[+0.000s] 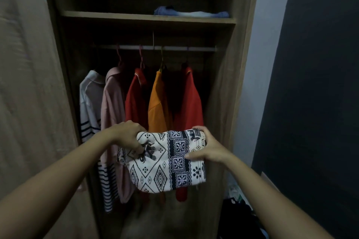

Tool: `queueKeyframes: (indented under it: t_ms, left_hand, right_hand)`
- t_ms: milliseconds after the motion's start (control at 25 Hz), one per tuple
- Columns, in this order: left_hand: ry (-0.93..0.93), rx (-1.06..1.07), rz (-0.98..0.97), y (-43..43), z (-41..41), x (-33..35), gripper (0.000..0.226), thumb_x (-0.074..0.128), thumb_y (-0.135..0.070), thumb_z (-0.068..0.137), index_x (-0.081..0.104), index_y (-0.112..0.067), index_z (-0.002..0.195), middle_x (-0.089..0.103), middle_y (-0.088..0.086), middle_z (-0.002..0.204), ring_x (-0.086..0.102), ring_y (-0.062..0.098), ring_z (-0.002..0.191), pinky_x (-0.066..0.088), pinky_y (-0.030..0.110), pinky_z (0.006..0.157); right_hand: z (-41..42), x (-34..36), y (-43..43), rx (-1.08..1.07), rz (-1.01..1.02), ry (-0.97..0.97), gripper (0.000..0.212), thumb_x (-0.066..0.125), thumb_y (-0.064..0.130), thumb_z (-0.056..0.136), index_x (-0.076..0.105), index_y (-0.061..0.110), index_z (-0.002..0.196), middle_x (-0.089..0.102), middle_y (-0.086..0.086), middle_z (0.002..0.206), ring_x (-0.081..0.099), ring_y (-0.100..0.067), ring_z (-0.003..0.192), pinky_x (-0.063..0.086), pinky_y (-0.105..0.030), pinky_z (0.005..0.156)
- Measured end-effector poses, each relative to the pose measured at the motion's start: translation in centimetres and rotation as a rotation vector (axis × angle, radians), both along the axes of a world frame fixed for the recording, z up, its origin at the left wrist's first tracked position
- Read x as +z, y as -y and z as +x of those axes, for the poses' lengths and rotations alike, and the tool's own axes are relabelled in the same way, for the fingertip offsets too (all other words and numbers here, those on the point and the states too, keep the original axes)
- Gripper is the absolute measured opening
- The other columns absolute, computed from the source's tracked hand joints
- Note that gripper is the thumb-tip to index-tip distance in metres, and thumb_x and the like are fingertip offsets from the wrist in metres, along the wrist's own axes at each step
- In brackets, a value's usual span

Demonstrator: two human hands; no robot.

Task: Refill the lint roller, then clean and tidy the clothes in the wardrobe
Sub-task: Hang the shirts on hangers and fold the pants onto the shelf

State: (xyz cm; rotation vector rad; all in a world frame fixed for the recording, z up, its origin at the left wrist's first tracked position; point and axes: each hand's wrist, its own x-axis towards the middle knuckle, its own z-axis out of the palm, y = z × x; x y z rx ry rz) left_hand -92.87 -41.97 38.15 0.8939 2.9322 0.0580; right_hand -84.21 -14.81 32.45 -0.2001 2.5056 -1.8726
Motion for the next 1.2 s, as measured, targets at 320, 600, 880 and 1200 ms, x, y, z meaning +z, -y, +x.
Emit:
queueKeyframes:
  t_ms: [320,600,880,1200]
  left_hand:
    - [0.219,-0.098,-0.276,-1.3,1.4,-3.4,0.042,0.078,-0.036,0.062,0.064,-0.027,0.101,0.067,-0.010,0.097,0.060,0.010,0.088,0.050,0.024,0.077]
    - [-0.722,-0.107,-0.006,1.0,0.1,18.4,0.048,0.065,-0.056,0.055,0.052,-0.038,0.098,0.066,-0.007,0.085,0.065,0.021,0.084,0.047,0.032,0.064]
    - [-1.048,-0.129,0.362,3.9,-4.5,32.5,0.038,0.071,-0.047,0.058,0.055,-0.034,0.091,0.067,0.003,0.080,0.062,0.030,0.077,0.051,0.045,0.066]
    - [-1.652,0.282,0.329,-4.7,-18.3,35.6,0.015,0.060,-0.023,0.084,0.062,-0.015,0.097,0.065,0.012,0.084,0.062,0.032,0.071,0.048,0.036,0.059]
  right_hand:
    - [0.2,-2.4,0.8,0.078,1.080,0.001,0.070,0.081,0.041,0.058,0.050,0.023,0.118,0.055,0.001,0.121,0.053,-0.023,0.111,0.045,-0.037,0.092]
    - [-2.1,19.2,-1.9,-0.283,1.090,-0.934,0.054,0.069,0.033,0.059,0.045,0.032,0.108,0.063,0.010,0.096,0.064,-0.019,0.083,0.053,-0.040,0.066]
    - [-7.4,35.3,1.8,-0.335,1.097,-1.216,0.056,0.070,0.035,0.061,0.050,0.034,0.113,0.065,0.011,0.098,0.063,-0.017,0.091,0.050,-0.037,0.072]
    - [-21.6,40.6,-2.2,-1.262,1.322,-1.671,0.021,0.058,0.014,0.079,0.059,0.020,0.099,0.066,-0.001,0.100,0.066,-0.021,0.083,0.048,-0.034,0.068]
